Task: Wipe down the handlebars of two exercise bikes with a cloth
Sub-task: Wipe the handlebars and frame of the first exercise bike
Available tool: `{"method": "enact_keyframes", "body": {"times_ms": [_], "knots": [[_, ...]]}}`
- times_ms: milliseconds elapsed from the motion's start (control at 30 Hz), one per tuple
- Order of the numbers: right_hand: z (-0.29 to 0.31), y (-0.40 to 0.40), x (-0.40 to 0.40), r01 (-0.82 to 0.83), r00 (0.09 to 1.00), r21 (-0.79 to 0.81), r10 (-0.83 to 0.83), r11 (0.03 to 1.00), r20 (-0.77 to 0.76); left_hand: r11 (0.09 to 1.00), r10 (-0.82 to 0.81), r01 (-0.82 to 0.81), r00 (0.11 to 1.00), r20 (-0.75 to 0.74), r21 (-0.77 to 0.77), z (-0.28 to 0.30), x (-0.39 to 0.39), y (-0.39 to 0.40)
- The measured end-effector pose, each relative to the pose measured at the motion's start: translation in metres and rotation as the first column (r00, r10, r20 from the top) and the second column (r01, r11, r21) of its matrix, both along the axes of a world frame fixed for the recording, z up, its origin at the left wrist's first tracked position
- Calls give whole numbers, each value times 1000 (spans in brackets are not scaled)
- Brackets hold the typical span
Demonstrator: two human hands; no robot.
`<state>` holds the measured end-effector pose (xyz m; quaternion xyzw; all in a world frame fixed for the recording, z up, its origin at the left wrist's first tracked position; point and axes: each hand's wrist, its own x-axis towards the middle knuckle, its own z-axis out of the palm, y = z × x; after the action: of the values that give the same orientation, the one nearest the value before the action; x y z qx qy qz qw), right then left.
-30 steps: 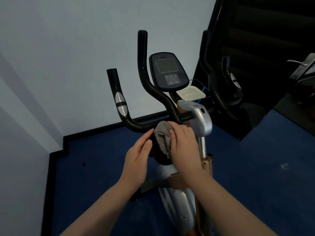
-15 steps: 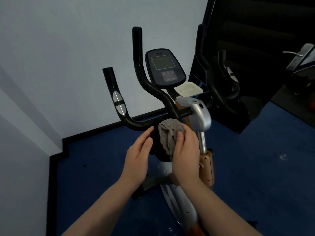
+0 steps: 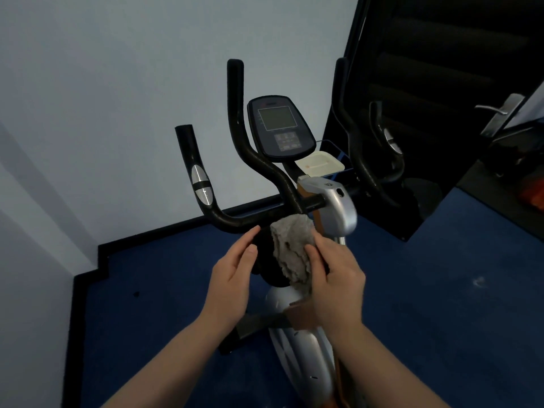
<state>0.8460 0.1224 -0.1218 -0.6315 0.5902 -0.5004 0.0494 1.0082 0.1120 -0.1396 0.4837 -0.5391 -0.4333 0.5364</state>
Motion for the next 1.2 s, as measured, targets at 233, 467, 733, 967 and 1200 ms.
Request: {"method": "enact_keyframes", "body": {"times_ms": [233, 467, 733, 967, 1200], "knots": [[24, -25, 2, -105, 963, -10, 99, 994, -250, 998, 50, -52, 997, -60, -21, -1, -8, 5], [17, -23, 34, -136, 933, 103, 162, 985, -322, 994, 103, -107, 980, -167, -12, -3, -21, 13], [8, -13, 42, -221, 945, 61, 229, 973, -234, 986, 156, -135, 955, -251, 99, 2, -20, 12], [-10, 1, 30, -331, 934, -41, 321, 943, -159, 990, 140, -131, 961, -237, 51, 3, -23, 15], [-15, 7, 9, -415, 877, -2, 399, 910, -269, 967, 254, -253, 941, -223, 31, 1, -40, 14]]}}
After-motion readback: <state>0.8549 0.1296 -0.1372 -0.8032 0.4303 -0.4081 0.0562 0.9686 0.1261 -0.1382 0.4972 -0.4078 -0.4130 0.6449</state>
